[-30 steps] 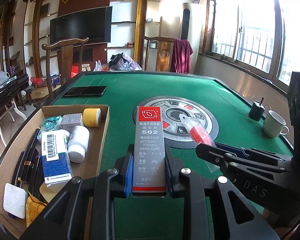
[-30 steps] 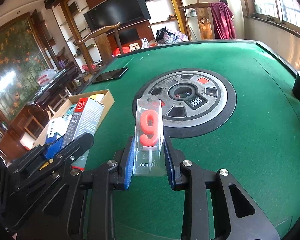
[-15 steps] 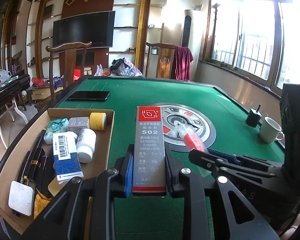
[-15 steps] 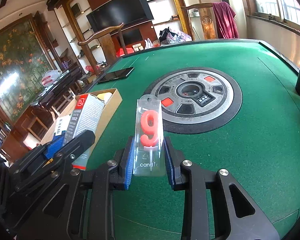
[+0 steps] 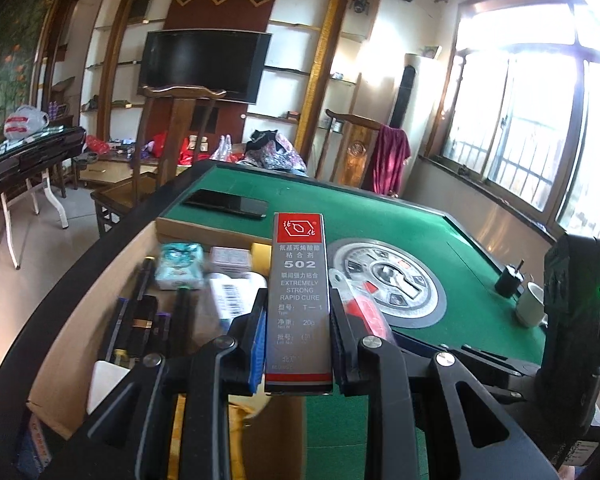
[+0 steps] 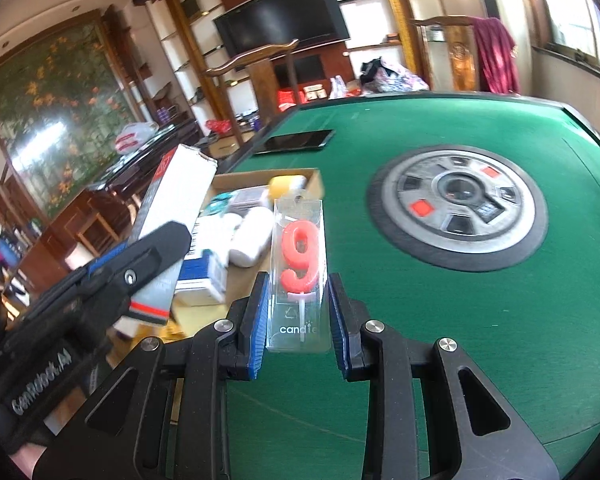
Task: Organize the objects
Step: 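Carry the glue box and candle over the tray with both grippers, then lower the glue box and candle into the tray and open both grippers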
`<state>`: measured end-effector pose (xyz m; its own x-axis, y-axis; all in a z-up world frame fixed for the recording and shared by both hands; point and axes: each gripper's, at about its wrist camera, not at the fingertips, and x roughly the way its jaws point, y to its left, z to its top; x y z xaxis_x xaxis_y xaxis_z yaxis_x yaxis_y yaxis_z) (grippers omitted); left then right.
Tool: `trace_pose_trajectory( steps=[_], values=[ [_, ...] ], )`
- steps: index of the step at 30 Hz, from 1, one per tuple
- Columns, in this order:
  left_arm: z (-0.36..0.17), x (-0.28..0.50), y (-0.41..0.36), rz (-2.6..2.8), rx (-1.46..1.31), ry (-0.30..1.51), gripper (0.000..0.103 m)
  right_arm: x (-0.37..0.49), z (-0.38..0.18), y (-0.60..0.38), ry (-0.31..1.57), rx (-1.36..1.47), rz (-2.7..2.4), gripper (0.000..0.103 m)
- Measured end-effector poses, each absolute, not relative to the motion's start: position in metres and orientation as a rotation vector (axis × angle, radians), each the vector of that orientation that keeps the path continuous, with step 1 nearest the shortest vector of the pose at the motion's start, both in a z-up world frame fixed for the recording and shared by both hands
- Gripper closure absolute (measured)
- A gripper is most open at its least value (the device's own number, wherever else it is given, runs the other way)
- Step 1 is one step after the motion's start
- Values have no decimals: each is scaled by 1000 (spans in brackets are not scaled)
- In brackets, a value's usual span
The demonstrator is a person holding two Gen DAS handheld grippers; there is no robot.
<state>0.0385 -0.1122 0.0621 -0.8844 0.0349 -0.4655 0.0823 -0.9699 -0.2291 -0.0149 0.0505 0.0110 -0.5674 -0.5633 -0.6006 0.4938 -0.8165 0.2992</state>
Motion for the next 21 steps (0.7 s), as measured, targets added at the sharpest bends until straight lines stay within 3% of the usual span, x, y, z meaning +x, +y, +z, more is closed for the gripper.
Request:
trace_pose_trajectory(
  steps=[12, 21],
  values=[
    [46, 35, -209, -2831, 808, 623, 77, -2, 41, -21, 8, 910, -2272, 76],
    [20, 22, -230, -2768, 904, 723, 77, -32, 45, -86, 81, 989, -2229, 75]
  ],
)
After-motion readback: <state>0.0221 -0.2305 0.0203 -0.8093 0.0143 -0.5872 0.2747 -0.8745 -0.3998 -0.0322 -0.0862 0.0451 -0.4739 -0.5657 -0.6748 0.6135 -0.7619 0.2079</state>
